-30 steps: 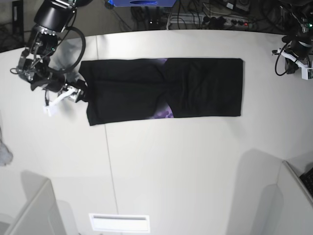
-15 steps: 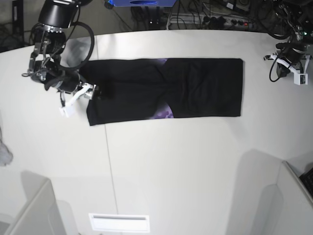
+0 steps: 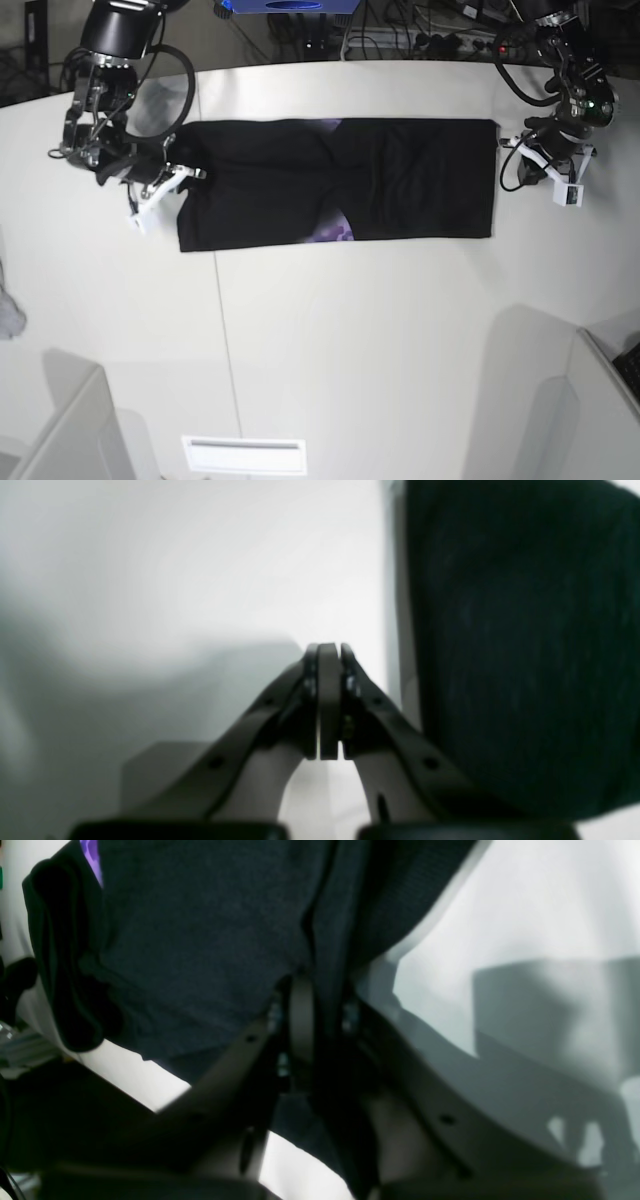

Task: Fold the T-shirt properly
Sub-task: 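Grasp both ends of the shortened strip with both grippers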

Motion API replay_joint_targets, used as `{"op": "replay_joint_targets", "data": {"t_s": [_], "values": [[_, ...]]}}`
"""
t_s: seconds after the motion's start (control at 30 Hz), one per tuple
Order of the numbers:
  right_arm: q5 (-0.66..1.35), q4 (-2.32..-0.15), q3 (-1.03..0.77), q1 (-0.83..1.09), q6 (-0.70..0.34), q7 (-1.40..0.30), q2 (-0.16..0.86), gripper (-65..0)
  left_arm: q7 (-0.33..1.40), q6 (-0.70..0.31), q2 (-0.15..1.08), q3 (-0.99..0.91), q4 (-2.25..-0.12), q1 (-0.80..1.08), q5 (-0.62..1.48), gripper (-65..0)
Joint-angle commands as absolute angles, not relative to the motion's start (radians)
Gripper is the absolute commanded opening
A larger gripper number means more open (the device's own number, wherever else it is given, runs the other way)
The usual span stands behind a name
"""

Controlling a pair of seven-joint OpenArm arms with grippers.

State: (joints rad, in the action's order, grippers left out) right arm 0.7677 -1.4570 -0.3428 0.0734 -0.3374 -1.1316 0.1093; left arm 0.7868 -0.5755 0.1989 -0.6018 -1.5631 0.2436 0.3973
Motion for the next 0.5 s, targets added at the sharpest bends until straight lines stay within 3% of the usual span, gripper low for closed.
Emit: {"op": "replay_joint_targets", "data": {"t_s": [0.0, 0.47], "values": [[0.776, -1.469, -0.343, 0.059, -0.338, -1.099, 0.122, -65.0, 0.774, -0.578, 0.213, -0.585, -1.560, 0.239, 0.409, -65.0], [0.773, -1.575, -0.340, 0.047, -0.331, -1.079, 0.166, -65.0, 0.777, -0.576, 0.145, -0.375, -1.590, 0.179, 0.183, -65.0]]}}
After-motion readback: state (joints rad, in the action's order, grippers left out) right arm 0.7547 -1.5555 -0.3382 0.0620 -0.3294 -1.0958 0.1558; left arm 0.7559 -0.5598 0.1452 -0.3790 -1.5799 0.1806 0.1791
